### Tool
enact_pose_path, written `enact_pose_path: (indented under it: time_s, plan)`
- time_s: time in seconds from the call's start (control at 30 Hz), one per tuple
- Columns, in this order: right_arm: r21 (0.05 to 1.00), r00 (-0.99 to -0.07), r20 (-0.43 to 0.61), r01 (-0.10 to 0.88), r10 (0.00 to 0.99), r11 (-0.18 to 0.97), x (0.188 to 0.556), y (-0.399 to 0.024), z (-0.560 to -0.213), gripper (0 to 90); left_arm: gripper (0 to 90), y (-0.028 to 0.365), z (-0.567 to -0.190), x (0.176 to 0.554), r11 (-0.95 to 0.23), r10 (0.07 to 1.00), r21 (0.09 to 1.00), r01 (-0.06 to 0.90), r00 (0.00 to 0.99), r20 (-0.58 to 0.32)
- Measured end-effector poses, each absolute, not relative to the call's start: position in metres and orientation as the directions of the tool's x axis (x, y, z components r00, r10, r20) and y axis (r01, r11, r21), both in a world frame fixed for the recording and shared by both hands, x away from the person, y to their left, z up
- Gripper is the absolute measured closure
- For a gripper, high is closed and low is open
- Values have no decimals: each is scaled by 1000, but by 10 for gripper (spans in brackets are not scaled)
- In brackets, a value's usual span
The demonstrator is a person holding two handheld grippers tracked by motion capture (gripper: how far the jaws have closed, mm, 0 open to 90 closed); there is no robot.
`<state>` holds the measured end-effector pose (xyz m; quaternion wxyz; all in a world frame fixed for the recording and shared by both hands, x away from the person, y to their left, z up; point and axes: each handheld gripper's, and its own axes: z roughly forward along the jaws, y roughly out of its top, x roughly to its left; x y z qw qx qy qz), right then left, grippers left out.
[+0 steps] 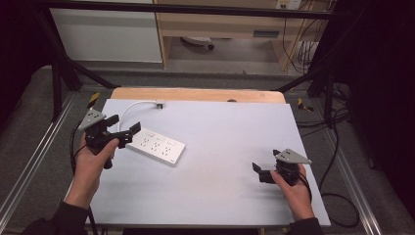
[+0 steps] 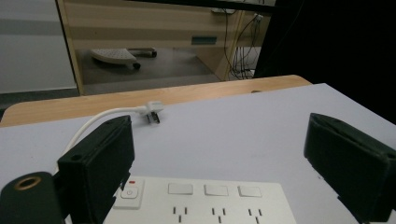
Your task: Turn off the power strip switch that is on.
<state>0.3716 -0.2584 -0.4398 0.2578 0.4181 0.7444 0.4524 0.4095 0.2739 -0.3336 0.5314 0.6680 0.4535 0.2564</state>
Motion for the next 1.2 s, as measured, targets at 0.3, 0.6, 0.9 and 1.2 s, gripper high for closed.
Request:
enact_pose_path:
  time_s: [0.3,0.6,0.9,1.2]
  plan:
    - [890,-513,-5,390,858,238,372,-259,-440,38,91,271,-334,427,-31,884,942,335,450,-131]
    - [890,-509,-1,393,861,233,372,-260,-440,38,103,271,-330,442,-43,892,945,325,438,-110]
    - [889,-505,-2,394,863,232,372,-261,-440,38,146,266,-333,452,-61,897,939,337,432,-97]
    - [890,-502,2,396,865,228,372,-262,-440,37,165,260,-345,465,-95,897,919,382,434,-88]
